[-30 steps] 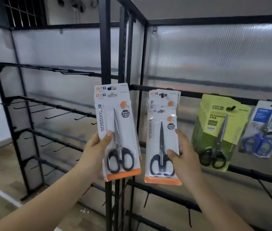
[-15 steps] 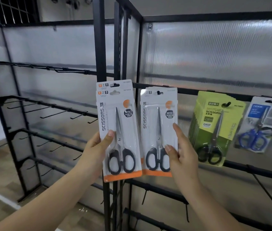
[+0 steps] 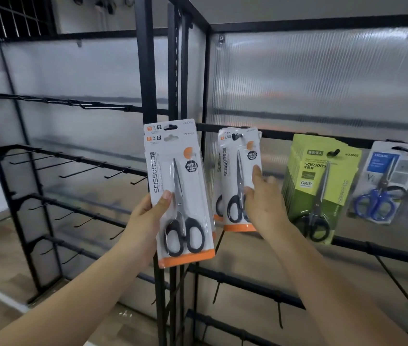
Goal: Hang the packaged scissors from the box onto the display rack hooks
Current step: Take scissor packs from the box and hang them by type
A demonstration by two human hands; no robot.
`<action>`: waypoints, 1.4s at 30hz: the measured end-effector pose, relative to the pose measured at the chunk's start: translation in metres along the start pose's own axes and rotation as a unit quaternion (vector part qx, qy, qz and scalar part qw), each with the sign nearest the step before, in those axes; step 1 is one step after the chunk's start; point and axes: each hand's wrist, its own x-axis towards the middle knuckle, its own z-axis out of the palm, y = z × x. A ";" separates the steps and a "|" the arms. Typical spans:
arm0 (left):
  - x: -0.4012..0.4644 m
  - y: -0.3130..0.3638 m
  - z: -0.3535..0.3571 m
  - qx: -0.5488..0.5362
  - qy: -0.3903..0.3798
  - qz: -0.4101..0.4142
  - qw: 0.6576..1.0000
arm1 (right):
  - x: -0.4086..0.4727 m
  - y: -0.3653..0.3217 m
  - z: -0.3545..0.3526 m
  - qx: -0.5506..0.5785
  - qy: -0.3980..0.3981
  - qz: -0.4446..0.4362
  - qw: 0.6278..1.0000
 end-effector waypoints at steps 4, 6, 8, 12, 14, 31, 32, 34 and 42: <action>-0.003 -0.003 0.002 -0.015 -0.013 -0.001 1.000 | -0.019 0.001 0.007 0.002 0.046 -0.063 0.997; -0.004 -0.005 0.005 -0.016 -0.036 -0.003 0.999 | -0.038 -0.009 0.007 0.188 -0.002 -0.098 0.977; -0.005 -0.007 0.008 -0.005 -0.048 0.000 0.999 | -0.052 -0.018 0.012 0.295 -0.071 -0.116 0.946; -0.005 -0.009 0.006 -0.002 -0.066 0.011 0.998 | -0.057 -0.020 0.021 0.305 -0.018 -0.108 0.946; -0.004 -0.009 0.003 -0.003 -0.072 0.009 0.997 | -0.055 -0.016 0.022 0.313 -0.001 -0.116 0.943; -0.001 -0.002 -0.014 0.046 0.017 0.027 0.998 | -0.009 -0.003 -0.002 0.028 0.007 -0.035 0.999; -0.001 -0.002 -0.012 0.045 0.013 0.027 0.999 | -0.002 -0.006 -0.002 0.021 -0.002 -0.022 1.000; -0.003 -0.001 -0.010 0.047 0.001 0.034 0.998 | 0.006 -0.010 -0.002 -0.020 -0.022 -0.005 1.000; -0.008 -0.004 0.008 0.065 -0.050 0.058 0.995 | -0.039 -0.031 -0.012 0.303 -0.056 -0.182 0.934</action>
